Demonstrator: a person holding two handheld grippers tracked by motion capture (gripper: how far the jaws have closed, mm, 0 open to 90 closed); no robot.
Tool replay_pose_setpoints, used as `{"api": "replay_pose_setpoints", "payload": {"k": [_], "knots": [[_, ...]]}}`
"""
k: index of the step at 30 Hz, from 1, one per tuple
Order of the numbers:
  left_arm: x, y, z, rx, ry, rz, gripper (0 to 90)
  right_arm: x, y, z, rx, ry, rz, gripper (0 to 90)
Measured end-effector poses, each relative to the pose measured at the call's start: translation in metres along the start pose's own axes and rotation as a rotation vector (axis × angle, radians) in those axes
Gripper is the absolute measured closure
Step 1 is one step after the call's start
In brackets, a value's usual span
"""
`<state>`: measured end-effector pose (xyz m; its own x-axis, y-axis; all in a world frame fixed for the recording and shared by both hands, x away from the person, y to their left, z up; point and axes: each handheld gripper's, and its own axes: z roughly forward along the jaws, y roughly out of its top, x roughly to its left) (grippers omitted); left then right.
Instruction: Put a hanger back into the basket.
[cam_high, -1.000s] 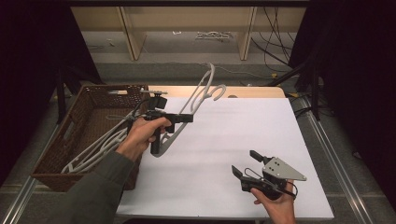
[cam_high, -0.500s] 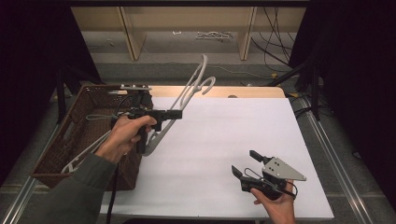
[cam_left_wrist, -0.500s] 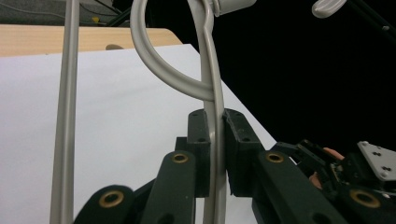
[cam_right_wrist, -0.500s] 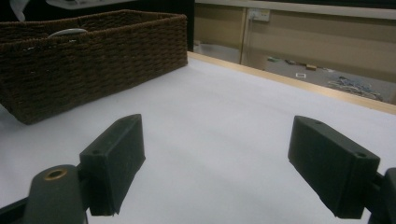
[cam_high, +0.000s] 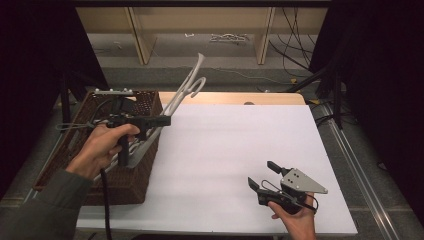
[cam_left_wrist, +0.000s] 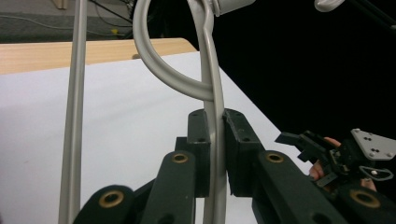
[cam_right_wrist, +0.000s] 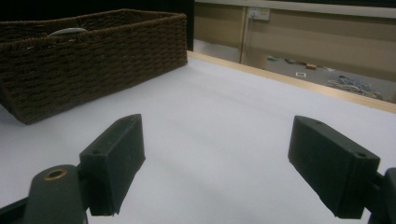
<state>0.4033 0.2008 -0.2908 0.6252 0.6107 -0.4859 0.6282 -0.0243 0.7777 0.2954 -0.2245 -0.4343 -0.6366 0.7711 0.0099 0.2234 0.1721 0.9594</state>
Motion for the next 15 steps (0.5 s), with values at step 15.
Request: {"api": "replay_pose_setpoints", "payload": {"k": [15], "knots": [[0.048,-0.018,-0.047,0.01,0.097,0.021,81.4,0.0,0.0,0.0,0.007,-0.005,0.001,19.4]]}}
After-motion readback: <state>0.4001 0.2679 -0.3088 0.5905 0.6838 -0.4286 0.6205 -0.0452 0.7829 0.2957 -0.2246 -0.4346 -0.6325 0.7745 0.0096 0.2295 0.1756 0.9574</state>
